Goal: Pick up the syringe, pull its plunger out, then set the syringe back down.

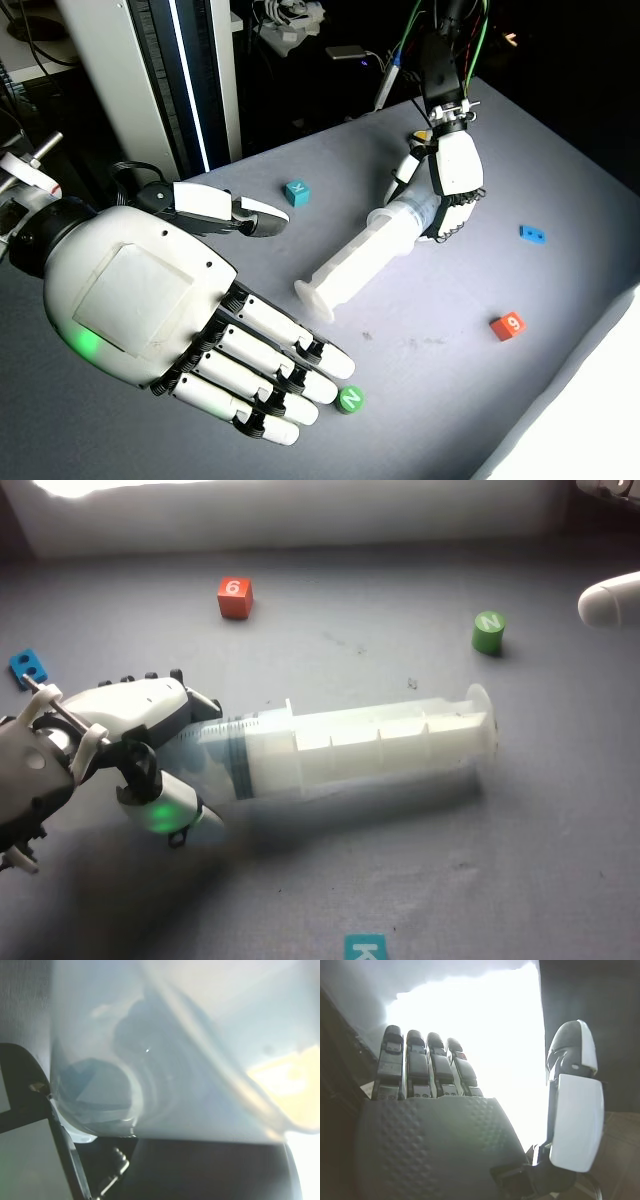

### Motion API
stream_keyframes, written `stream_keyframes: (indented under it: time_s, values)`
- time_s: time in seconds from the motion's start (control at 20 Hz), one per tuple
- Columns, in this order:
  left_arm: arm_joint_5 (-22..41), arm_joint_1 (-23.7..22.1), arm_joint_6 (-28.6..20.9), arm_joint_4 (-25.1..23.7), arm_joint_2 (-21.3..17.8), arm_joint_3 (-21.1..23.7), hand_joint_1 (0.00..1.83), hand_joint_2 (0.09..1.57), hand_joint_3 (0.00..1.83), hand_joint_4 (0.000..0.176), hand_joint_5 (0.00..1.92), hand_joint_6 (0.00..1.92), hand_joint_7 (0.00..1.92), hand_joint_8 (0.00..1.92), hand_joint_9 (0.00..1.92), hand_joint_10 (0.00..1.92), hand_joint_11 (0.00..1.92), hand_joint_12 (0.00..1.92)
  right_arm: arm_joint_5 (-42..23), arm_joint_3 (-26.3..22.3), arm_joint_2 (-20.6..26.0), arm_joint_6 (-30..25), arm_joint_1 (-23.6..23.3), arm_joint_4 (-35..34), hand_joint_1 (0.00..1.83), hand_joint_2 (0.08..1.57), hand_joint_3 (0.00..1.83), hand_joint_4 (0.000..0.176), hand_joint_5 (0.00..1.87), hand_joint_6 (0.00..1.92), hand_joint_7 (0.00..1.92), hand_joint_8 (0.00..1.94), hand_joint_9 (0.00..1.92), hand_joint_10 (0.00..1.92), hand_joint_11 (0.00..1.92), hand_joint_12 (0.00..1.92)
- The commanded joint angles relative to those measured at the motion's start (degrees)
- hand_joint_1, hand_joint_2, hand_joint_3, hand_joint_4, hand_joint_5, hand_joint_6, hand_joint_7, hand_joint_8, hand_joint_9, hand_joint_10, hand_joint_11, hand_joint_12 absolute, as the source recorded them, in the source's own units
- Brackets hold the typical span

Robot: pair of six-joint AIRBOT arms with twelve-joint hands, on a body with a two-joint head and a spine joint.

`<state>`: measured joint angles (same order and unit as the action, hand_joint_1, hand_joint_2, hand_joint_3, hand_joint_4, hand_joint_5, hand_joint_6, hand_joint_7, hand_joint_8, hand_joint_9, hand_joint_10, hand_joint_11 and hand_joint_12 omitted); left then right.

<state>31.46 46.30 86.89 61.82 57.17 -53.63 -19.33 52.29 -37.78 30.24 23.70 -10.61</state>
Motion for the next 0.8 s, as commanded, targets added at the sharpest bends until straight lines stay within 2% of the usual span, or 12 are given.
stream_keyframes:
  time_s: [0.0, 0.15, 0.45, 0.6, 0.65, 0.7, 0.75]
  values:
    - [4.88, -0.11, -0.91, -2.27, 0.32, -0.01, 1.35, 1.18, 0.0, 0.0, 0.93, 0.99, 0.74, 1.29, 0.75, 1.49, 0.7, 1.48, -6.67, 0.1, 0.33, -0.16, -0.98, -0.04, 0.52, 0.94, 0.01, 0.0, 0.0, 0.0, 0.0, 0.0, 0.0, 0.0, 0.01, 0.04]
    - [5.73, 0.95, -2.23, -3.05, 0.68, 0.05, 1.35, 1.19, 0.0, 0.0, 0.9, 1.05, 0.72, 1.34, 0.73, 1.49, 0.68, 1.49, -6.7, 0.1, 0.33, -0.16, -0.98, -0.02, 0.54, 0.94, 0.0, 0.0, 0.0, 0.0, 0.0, 0.0, 0.0, 0.0, 0.0, 0.04]
    - [5.98, 1.37, -2.4, -3.33, 0.88, 0.11, 1.36, 1.17, 0.0, 0.0, 0.9, 1.03, 0.78, 1.27, 0.78, 1.46, 0.71, 1.5, -6.77, 0.1, 0.19, -0.16, -0.96, 0.07, 0.52, 0.94, 0.0, 0.0, 0.0, 0.0, 0.0, 0.0, 0.0, 0.0, 0.0, 0.1]
    - [5.98, 1.37, -2.4, -3.47, 0.87, 0.14, 1.35, 1.18, 0.0, 0.0, 0.88, 1.06, 0.77, 1.3, 0.77, 1.45, 0.7, 1.48, -6.78, 0.1, 0.17, -0.16, -0.93, 0.08, 0.54, 0.95, 0.0, 0.0, 0.0, 0.0, 0.0, 0.0, 0.0, 0.0, 0.0, 0.12]
    - [5.98, 1.37, -2.4, -3.47, 0.87, 0.17, 1.18, 1.07, 0.0, 0.0, 0.77, 0.64, 0.76, 0.86, 0.74, 1.04, 0.64, 1.28, -6.78, 0.1, 0.17, -0.16, -0.92, 0.08, 0.51, 0.96, 0.0, 0.0, 0.0, 0.0, 0.0, 0.0, 0.0, 0.0, 0.0, 0.09]
    - [5.98, 1.36, -2.4, -3.47, 0.86, 0.19, 1.11, 1.06, 0.0, 0.0, 0.76, 0.19, 0.8, 0.42, 0.73, 0.75, 0.56, 1.17, -6.79, 0.1, 0.17, -0.16, -0.92, 0.09, 0.5, 0.96, 0.0, 0.0, 0.0, 0.0, 0.0, 0.0, 0.0, 0.0, 0.0, 0.11]
    - [5.98, 1.31, -2.4, -3.47, 0.85, 0.19, 1.04, 1.06, 0.0, 0.0, 0.55, 0.01, 0.71, 0.08, 0.68, 0.33, 0.42, 1.02, -6.8, 0.1, 0.17, -0.16, -0.91, 0.09, 0.5, 0.96, 0.0, 0.0, 0.0, 0.0, 0.0, 0.0, 0.0, 0.0, 0.0, 0.11]
